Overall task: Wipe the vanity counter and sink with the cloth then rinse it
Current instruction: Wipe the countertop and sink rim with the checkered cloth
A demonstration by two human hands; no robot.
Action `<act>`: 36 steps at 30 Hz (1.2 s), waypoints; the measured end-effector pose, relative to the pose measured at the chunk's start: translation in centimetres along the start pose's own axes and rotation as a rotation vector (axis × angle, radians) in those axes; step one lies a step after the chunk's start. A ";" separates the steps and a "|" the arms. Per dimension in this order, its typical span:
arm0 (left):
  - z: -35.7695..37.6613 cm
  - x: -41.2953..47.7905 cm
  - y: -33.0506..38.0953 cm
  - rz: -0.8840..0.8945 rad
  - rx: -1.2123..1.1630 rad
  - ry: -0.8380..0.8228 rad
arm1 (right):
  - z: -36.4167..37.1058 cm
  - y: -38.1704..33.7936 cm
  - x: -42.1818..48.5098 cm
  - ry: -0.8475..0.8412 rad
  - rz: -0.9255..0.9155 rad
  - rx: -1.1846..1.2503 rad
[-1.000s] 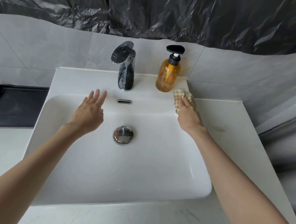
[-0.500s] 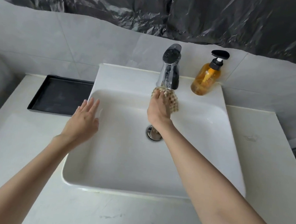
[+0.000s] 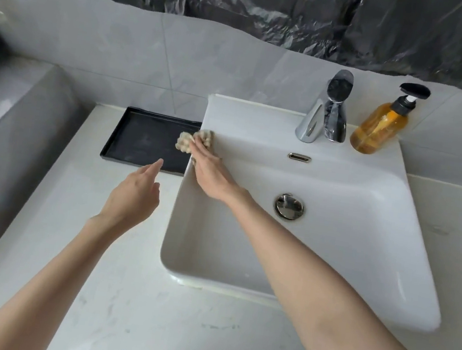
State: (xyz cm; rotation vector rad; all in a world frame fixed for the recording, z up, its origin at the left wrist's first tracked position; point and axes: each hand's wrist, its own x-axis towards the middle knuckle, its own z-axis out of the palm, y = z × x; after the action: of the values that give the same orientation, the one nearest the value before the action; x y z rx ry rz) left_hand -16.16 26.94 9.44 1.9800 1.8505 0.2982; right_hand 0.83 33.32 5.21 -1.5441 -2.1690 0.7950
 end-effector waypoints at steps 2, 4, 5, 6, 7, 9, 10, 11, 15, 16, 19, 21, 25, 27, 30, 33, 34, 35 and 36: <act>-0.7 -0.6 -0.4 -0.010 -0.001 0.018 | 0.5 -0.4 -1.9 -0.010 -0.030 0.017; -1.2 -1.4 -0.6 -0.002 -0.015 0.036 | 0.4 -1.4 -4.7 -0.072 -0.094 0.035; -1.3 -1.8 -0.7 0.007 -0.025 0.045 | 0.3 -2.2 -6.3 -0.103 -0.136 0.056; -1.4 -2.3 -0.7 0.019 -0.035 0.053 | 0.3 -3.1 -7.9 -0.126 -0.174 0.087; -1.3 -2.8 -0.7 0.031 -0.047 0.055 | 0.4 -3.9 -9.6 -0.151 -0.204 0.126; -1.0 -3.8 -0.5 0.057 -0.079 0.043 | 1.1 -5.1 -12.7 -0.206 -0.220 0.191; -0.8 -4.2 -0.3 0.065 -0.094 0.030 | 1.6 -5.3 -14.0 -0.240 -0.216 0.200; -0.6 -4.7 -0.1 0.071 -0.105 0.016 | 2.1 -5.5 -15.1 -0.270 -0.211 0.187; -0.2 -6.4 0.8 0.086 -0.109 -0.011 | 2.6 -5.6 -17.2 -0.301 -0.155 0.129; -0.2 -6.8 1.2 0.088 -0.107 -0.008 | 2.3 -5.5 -17.5 -0.304 -0.151 0.113; -0.4 -7.8 2.6 0.105 -0.093 0.019 | 0.5 -4.4 -19.4 -0.279 -0.157 0.043; -0.1 -8.4 3.9 0.125 -0.095 0.039 | -1.2 -2.4 -21.7 -0.237 -0.137 0.011; 1.6 -9.2 7.2 0.166 -0.093 0.035 | -5.1 3.0 -27.5 -0.124 0.008 -0.006; 2.9 -9.6 9.4 0.193 -0.088 0.002 | -7.0 5.1 -30.4 -0.056 0.091 -0.010; 4.8 -10.3 12.6 0.246 -0.092 -0.034 | -9.1 7.8 -33.9 0.046 0.203 -0.044; 6.3 -11.0 15.6 0.311 -0.066 -0.063 | -10.6 10.5 -36.3 0.139 0.317 -0.072; 6.7 -11.2 16.3 0.326 -0.052 -0.078 | -11.0 11.1 -37.1 0.174 0.343 -0.088; 7.1 -11.3 17.0 0.341 -0.039 -0.091 | -11.4 11.7 -37.9 0.231 0.359 -0.098; 7.5 -11.5 17.4 0.358 -0.027 -0.104 | -11.7 12.1 -38.7 0.321 0.356 -0.098</act>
State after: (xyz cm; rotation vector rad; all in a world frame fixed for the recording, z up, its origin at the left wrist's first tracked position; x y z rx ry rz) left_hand 1.61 13.93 11.76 2.2568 1.4168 0.3138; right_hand 29.67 2.64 7.81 -1.9872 -1.7516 0.5000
